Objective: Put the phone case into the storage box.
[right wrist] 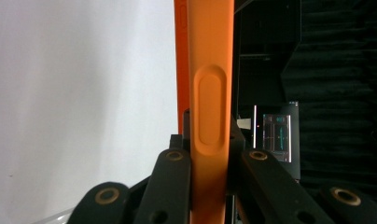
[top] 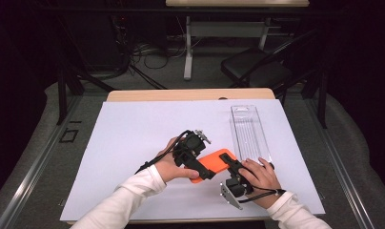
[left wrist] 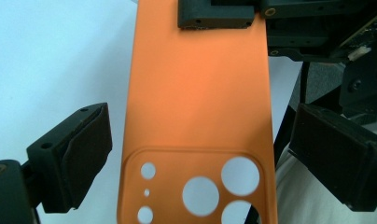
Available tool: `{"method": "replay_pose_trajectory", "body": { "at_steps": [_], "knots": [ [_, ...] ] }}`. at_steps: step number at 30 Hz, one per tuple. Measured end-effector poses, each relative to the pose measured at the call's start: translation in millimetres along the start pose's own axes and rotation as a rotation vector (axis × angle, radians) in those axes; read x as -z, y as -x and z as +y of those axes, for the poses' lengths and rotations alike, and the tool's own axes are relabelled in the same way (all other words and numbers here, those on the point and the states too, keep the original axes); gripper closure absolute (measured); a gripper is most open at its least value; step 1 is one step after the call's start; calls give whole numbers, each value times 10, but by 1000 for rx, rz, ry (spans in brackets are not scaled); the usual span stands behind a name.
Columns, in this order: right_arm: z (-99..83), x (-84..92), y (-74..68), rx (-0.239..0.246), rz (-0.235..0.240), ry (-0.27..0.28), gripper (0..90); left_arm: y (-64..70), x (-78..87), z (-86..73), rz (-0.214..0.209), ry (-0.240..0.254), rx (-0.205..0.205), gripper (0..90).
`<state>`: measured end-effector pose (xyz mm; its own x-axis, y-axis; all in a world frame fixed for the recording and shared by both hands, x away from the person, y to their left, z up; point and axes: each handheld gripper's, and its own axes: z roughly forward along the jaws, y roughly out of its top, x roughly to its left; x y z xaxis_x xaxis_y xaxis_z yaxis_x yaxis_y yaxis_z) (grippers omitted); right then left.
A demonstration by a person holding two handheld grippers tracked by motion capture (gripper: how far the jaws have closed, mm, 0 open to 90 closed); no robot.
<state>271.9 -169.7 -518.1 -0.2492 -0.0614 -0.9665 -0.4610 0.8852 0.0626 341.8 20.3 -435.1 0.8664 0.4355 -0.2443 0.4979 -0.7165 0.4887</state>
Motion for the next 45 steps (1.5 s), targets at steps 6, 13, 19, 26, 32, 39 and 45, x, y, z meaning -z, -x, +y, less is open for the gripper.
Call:
{"method": "replay_pose_trajectory", "body": {
  "at_steps": [6, 13, 19, 26, 32, 39, 45],
  "knots": [
    [-45, 11, -1, -8, 3, -4, 856, -15, 100, -47, 25, 14, -3, 59],
    [-102, 41, 3, -23, 16, -23, 856, -49, 229, -113, 40, 34, 13, 59],
    [-105, 29, 6, -27, 23, -15, 856, -79, 295, -149, 52, 45, 21, 59],
    [-91, 17, 23, -26, 35, -6, 856, -110, 330, -181, 72, 42, 5, 61],
    [-109, 16, 58, -28, 54, -2, 856, -104, 370, -215, 86, 54, -18, 69],
    [-140, 6, 81, -49, 82, -6, 856, -105, 412, -242, 105, 64, -31, 79],
    [-159, -7, 105, -89, 115, -2, 856, -88, 441, -267, 112, 70, -62, 104]
  ]
}}
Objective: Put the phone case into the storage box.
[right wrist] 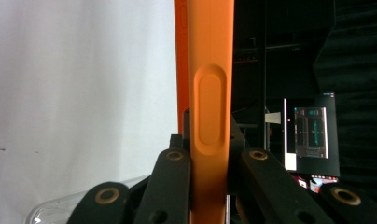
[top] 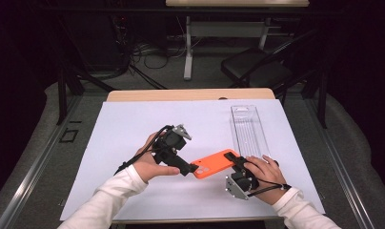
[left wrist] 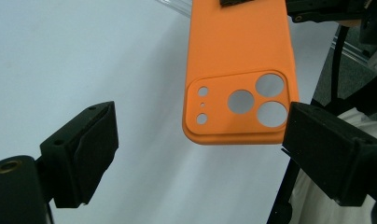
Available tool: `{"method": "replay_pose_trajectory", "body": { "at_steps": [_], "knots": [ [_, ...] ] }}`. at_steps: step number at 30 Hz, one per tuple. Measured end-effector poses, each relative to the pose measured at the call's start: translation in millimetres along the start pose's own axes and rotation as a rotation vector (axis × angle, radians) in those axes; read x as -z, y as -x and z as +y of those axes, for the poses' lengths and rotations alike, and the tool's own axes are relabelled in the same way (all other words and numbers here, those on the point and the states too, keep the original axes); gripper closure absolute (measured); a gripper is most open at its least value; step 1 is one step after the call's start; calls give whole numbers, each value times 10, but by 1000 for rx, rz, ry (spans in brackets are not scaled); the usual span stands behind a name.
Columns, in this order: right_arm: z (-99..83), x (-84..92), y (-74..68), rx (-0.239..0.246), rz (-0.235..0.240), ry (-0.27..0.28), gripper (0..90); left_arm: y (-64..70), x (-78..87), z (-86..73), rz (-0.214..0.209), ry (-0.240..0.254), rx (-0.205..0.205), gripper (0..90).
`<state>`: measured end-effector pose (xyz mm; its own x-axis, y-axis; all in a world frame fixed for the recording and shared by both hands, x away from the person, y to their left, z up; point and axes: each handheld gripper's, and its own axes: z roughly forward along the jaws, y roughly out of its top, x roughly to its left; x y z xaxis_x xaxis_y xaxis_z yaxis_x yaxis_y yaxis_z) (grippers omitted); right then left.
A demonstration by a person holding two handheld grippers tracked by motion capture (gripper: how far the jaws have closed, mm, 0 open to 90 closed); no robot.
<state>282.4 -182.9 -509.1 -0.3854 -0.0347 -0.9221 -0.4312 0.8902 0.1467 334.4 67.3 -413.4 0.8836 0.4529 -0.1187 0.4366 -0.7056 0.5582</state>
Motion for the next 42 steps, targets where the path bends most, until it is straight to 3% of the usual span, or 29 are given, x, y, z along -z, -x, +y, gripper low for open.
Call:
{"method": "replay_pose_trajectory", "body": {
  "at_steps": [3, 8, 13, 22, 24, 30, 36, 42],
  "knots": [
    [-1, -8, 15, -13, 21, 11, 856, 11, 33, -29, 1, 13, -6, 104],
    [-10, -28, 31, -75, 59, 29, 856, 1, 99, -78, 15, 29, -12, 104],
    [-35, -52, 89, -181, 102, 50, 856, -36, 153, -159, 38, 53, -11, 109],
    [-73, -87, 150, -318, 168, 121, 856, -59, 182, -236, 54, 83, -17, 147],
    [-77, -83, 166, -347, 186, 114, 856, -57, 195, -243, 63, 97, -18, 152],
    [-102, -97, 178, -467, 233, 154, 856, -58, 228, -270, 73, 121, -33, 170],
    [-121, -103, 197, -541, 262, 188, 856, -66, 200, -296, 91, 142, -37, 194],
    [-122, -117, 201, -567, 276, 201, 856, -53, 154, -316, 108, 165, -33, 274]
  ]
}}
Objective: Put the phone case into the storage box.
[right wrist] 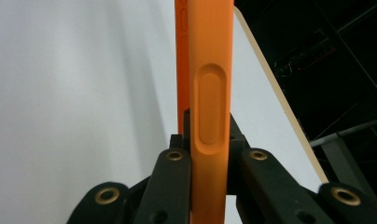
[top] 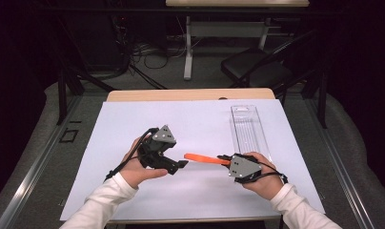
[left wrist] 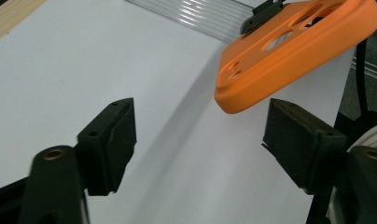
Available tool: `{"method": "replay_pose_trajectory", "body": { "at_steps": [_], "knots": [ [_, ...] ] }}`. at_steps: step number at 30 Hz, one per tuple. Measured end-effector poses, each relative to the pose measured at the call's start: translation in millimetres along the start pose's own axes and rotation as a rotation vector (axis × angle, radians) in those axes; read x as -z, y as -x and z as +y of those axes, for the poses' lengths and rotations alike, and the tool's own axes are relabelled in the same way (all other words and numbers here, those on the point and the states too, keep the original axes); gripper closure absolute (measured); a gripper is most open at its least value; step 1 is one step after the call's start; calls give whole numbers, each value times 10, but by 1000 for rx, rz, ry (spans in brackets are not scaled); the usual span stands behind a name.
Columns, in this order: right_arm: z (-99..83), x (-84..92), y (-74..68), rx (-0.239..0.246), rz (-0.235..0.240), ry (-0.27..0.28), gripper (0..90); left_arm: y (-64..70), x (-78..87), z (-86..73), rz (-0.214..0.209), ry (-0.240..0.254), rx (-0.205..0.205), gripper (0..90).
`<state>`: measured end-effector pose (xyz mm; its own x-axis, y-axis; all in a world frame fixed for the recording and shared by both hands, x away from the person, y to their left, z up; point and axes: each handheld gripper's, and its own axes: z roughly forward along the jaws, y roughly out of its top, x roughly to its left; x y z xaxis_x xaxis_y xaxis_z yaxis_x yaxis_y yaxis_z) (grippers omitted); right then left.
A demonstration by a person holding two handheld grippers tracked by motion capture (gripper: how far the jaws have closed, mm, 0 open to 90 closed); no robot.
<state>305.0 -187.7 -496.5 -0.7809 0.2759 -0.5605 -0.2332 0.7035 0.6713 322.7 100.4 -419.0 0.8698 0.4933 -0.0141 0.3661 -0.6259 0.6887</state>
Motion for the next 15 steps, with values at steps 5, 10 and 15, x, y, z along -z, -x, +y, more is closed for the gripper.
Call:
{"method": "replay_pose_trajectory", "body": {
  "at_steps": [5, 10, 15],
  "knots": [
    [12, -9, -6, -9, 4, 9, 856, 27, -13, -20, 0, 10, 16, 422],
    [13, -13, -12, -31, 10, 20, 856, 36, -32, -31, -8, 31, 20, 448],
    [3, -18, -7, -55, 18, 31, 857, 32, -54, -46, -11, 47, 22, 464]
  ]
}}
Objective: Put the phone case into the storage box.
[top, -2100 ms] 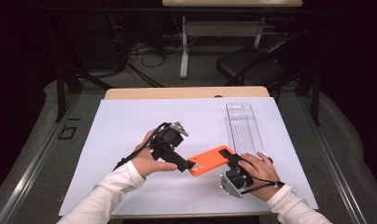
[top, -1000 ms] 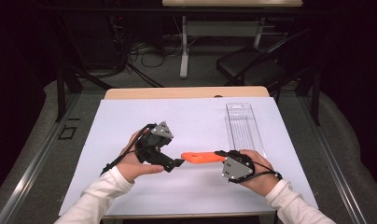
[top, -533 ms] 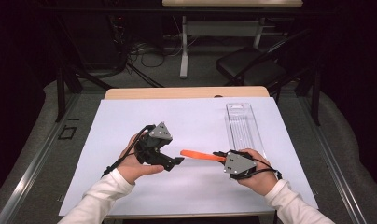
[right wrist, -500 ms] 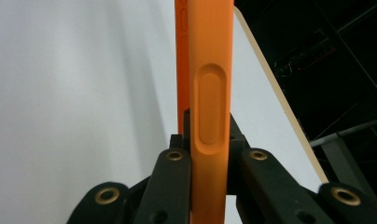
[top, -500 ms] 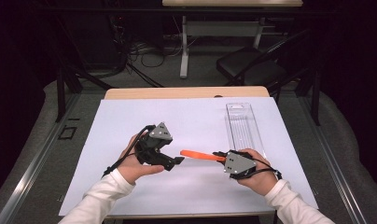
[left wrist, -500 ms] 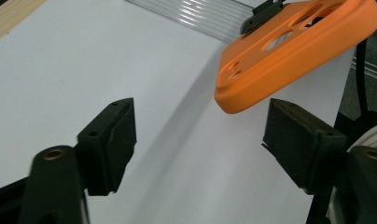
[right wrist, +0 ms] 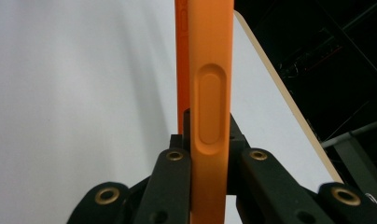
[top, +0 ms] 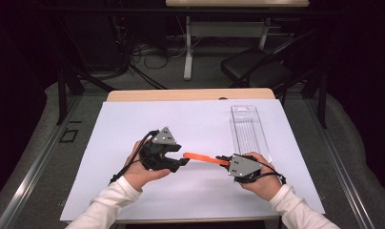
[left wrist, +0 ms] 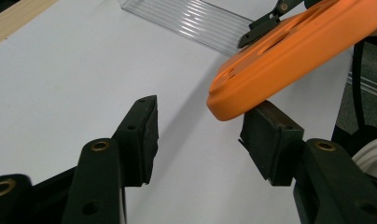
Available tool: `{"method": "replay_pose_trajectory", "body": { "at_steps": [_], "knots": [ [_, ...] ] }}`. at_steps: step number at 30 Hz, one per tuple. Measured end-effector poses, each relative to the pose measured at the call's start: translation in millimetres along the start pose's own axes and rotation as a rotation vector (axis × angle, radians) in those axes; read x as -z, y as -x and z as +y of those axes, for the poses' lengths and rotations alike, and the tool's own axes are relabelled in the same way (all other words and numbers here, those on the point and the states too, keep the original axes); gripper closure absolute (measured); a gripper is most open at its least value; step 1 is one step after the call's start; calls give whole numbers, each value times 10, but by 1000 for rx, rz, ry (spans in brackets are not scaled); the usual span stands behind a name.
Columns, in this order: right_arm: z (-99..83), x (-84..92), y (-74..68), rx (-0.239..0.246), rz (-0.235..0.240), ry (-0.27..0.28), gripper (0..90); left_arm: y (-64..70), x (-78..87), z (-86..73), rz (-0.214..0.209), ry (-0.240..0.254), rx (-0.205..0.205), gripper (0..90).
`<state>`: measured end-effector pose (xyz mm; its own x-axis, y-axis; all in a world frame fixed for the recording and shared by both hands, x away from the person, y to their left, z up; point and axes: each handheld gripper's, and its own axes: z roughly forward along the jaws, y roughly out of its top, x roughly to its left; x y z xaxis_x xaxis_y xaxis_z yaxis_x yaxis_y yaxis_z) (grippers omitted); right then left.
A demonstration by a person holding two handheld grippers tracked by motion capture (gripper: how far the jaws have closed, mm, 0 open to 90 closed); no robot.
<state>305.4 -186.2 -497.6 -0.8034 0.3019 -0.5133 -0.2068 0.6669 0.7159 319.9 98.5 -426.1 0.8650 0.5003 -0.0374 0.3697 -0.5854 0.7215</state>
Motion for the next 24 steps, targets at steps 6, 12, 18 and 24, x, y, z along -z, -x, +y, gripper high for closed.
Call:
{"method": "replay_pose_trajectory", "body": {
  "at_steps": [6, 12, 18, 24],
  "knots": [
    [-9, -5, -4, -27, 12, 7, 856, -2, -38, -10, -24, 1, 8, 495],
    [-16, -9, -3, -50, 22, 22, 856, -13, -60, -20, -34, 35, 32, 518],
    [-27, -12, -2, -73, 25, 31, 856, -14, -86, -22, -50, 59, 53, 526],
    [-22, -22, -8, -83, 24, 37, 857, 6, -126, -24, -38, 83, 56, 541]
  ]
}}
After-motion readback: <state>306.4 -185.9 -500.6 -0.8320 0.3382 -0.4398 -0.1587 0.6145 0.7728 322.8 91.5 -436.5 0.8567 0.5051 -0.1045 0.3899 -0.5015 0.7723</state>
